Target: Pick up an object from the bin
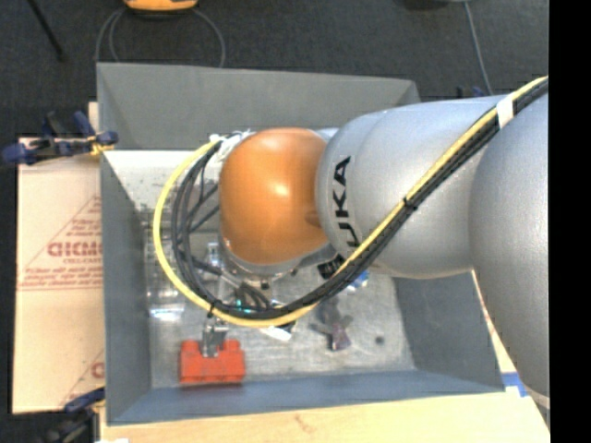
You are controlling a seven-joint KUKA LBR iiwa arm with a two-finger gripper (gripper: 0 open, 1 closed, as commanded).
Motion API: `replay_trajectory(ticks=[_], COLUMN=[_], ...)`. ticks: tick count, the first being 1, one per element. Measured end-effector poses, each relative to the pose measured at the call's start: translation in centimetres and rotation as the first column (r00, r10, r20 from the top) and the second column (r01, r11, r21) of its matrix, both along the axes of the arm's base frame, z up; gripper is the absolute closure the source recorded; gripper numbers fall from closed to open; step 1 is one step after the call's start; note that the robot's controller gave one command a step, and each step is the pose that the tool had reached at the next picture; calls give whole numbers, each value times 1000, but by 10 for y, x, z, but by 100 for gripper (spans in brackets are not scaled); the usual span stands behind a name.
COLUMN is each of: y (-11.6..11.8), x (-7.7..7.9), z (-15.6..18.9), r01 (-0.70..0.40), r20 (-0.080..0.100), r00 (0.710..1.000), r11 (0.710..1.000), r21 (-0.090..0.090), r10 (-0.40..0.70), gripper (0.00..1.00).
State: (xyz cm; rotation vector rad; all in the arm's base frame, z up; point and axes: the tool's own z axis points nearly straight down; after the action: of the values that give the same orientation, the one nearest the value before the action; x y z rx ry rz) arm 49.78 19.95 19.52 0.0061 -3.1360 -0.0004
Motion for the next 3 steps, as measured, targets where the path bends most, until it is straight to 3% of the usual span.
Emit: replay_trajectory(ticks=[1, 2, 3], y=[-7, -18, -5], x=[-16, -25, -23], z=[-118, -94, -95], r01=[-213, -84, -136], r20=[35, 11, 14], r00=[976, 996, 991], r11=[977, 996, 991], r21=[3, 2, 1], r10=[213, 84, 136], gripper=[0, 0, 0])
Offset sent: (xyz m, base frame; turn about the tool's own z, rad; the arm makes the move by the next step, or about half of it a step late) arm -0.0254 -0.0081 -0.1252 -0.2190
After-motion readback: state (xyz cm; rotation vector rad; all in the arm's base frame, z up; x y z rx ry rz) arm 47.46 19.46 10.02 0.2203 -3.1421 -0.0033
